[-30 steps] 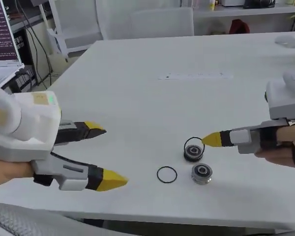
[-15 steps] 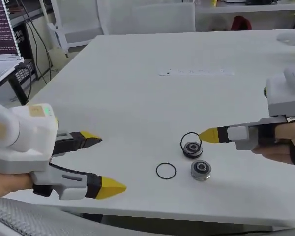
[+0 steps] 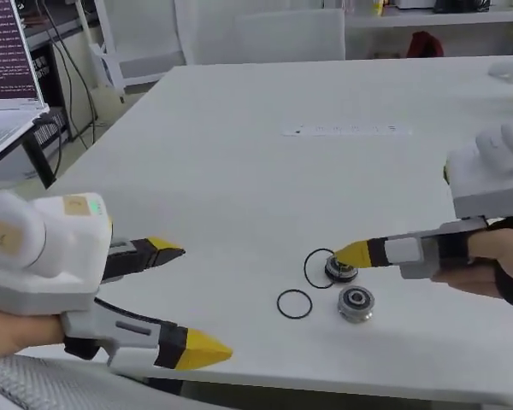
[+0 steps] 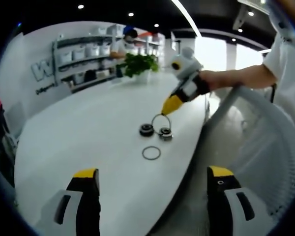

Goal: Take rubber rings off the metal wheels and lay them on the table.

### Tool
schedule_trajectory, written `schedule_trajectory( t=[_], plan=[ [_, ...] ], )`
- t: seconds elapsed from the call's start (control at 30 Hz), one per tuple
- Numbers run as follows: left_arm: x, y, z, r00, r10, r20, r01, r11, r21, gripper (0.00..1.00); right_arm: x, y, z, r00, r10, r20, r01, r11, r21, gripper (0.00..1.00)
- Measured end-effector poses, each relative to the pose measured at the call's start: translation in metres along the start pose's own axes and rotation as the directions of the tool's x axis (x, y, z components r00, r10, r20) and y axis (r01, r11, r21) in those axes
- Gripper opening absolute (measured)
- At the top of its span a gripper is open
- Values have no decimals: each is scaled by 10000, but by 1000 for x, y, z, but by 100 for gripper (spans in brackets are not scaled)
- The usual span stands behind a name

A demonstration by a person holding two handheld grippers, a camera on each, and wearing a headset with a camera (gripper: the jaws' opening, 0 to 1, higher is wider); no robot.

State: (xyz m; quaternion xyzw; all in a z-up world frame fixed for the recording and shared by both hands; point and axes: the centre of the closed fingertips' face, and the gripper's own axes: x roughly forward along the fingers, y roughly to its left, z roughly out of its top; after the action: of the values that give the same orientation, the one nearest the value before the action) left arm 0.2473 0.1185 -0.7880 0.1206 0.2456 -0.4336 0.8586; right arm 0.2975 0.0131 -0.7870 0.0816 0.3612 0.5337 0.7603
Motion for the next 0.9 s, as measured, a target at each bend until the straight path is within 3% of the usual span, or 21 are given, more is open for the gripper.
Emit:
schedule_trajectory(
  t=[0.17,0.33,0.53,0.63,0.77,0.9],
  plan=[
    [2,-2,-7,9992,-113,-375,121,9997,189,97,11,5,-9,9988,47,-493,-60,9996,-263,0],
    [2,-2,-7,9993,-148,-346,152,9998,115,97,24,8,-17,9968,-19,-797,5,9998,-179,0],
    [3,-5,-14,9969,-340,-704,366,9987,365,97,42,12,-14,9984,-165,-547,197,9981,581,0],
    [3,-6,-14,9967,-445,-683,469,9984,331,97,49,15,-15,9988,-219,-432,257,9957,894,0],
    [2,-4,-14,9971,-370,-668,393,9986,344,97,57,12,-29,9940,-398,-1021,463,9969,628,0],
    [2,-4,-15,9969,-406,-667,431,9984,363,97,62,7,-35,9901,-605,-1269,658,9971,382,0]
  ],
)
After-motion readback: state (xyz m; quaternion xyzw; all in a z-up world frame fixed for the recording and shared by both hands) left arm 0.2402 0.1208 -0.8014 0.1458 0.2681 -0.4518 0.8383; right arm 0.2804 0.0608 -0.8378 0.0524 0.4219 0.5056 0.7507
